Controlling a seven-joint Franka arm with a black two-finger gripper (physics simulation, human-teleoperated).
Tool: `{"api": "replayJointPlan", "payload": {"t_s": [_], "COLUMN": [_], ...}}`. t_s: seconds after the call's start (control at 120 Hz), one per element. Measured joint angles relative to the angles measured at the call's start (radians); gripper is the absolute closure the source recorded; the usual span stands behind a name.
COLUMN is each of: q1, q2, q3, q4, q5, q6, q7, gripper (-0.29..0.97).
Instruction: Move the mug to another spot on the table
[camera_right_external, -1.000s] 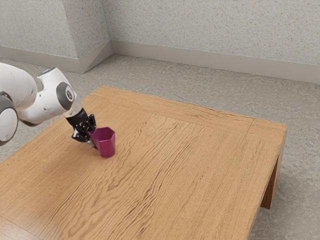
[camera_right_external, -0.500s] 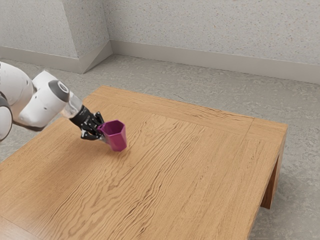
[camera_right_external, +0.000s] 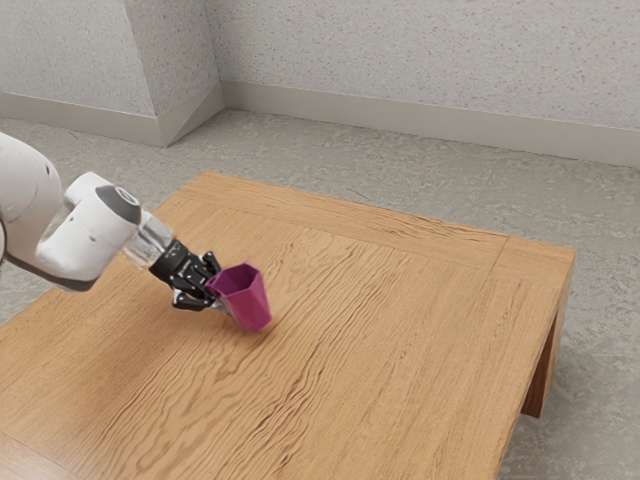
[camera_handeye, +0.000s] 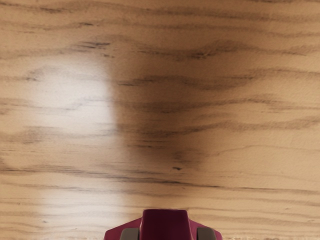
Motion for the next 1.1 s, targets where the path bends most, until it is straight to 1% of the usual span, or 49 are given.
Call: {"api": "replayJointPlan", "payload": {"t_s": [0.075, 0.15, 0.65, 0.775, 0.858, 0.967, 1.1], "q1": [0.000, 0.000, -0.005, -0.005, -0.005, 0.001, 0.010], "q2": [-0.028, -0.030, 0.018, 0.024, 0.023, 0.009, -0.005], "q3": [0.001, 0.002, 0.001, 0.000, 0.003, 0.009, 0.032], "q4": [-0.036, -0.051, -0.050, -0.049, -0.048, -0.047, -0.052], "q5": [-0.010, -0.017, -0.035, -0.042, -0.039, -0.018, 0.008], "q6": [0.003, 0.007, 0.015, 0.018, 0.020, 0.020, 0.017], "q7": [0.013, 0.025, 0.075, 0.087, 0.094, 0.101, 0.107], "gripper": [0.70, 0.70, 0.68, 0.42, 0.29, 0.19, 0.11]}}
